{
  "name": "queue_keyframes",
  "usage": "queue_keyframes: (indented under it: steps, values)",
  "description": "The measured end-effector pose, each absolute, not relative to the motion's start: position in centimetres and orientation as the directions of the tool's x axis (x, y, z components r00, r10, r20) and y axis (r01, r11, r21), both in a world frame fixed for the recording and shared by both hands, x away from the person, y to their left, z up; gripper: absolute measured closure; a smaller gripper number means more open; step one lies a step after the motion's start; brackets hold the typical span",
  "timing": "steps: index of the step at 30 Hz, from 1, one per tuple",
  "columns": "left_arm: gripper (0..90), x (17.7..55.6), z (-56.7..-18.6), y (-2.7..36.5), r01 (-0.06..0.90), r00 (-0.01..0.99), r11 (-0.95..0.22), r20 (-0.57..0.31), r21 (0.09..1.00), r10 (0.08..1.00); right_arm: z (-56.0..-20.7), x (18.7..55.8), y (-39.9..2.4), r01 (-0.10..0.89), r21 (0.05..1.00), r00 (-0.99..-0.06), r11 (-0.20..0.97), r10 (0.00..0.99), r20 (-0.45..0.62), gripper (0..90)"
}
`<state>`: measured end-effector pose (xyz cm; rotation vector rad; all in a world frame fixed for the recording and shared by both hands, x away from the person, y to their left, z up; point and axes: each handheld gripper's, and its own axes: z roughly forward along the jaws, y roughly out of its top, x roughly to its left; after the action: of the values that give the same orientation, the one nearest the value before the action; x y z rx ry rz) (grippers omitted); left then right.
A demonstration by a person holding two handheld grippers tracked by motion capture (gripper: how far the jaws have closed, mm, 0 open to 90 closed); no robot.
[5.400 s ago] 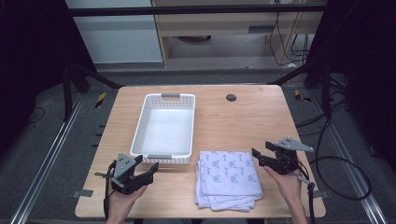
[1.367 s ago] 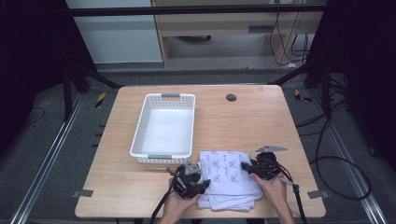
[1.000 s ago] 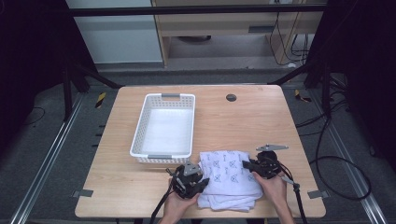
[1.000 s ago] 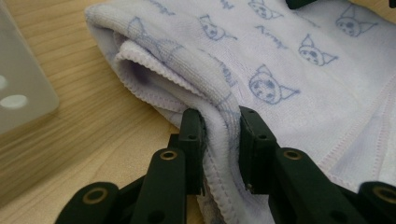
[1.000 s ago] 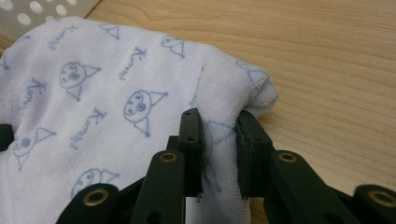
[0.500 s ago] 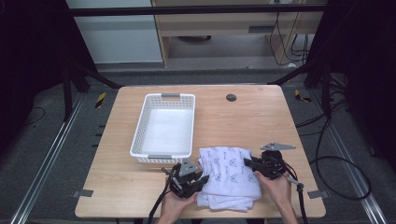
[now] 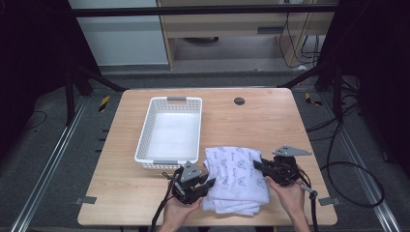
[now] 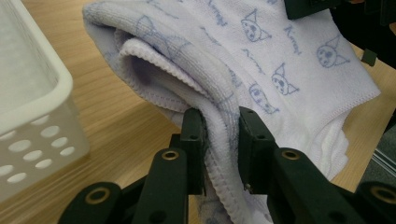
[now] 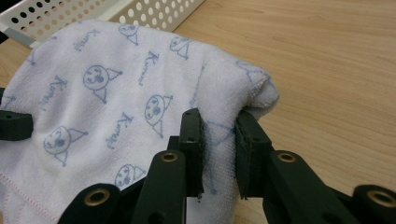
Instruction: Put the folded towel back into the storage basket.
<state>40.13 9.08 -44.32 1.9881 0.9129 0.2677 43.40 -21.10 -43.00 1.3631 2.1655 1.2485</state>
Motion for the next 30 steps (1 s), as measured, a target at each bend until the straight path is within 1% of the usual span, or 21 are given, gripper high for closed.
queue_keyframes:
  steps: [11,24,30]
  values:
    - [73.9,39.7,-43.0,9.4,0.472,0.710,-0.297,-0.158,0.830,0.687,-41.5,42.6,-20.9,0.551,0.816,-0.520,0.173,0.836,0.174,76.8]
    - [74.0,39.3,-41.3,9.7,0.437,0.711,-0.280,-0.137,0.855,0.690,-39.9,42.1,-20.8,0.515,0.843,-0.527,0.158,0.833,0.166,77.3]
    - [74.1,39.1,-40.1,9.9,0.409,0.711,-0.277,-0.114,0.869,0.694,-38.7,42.0,-20.4,0.487,0.858,-0.537,0.161,0.831,0.148,77.4]
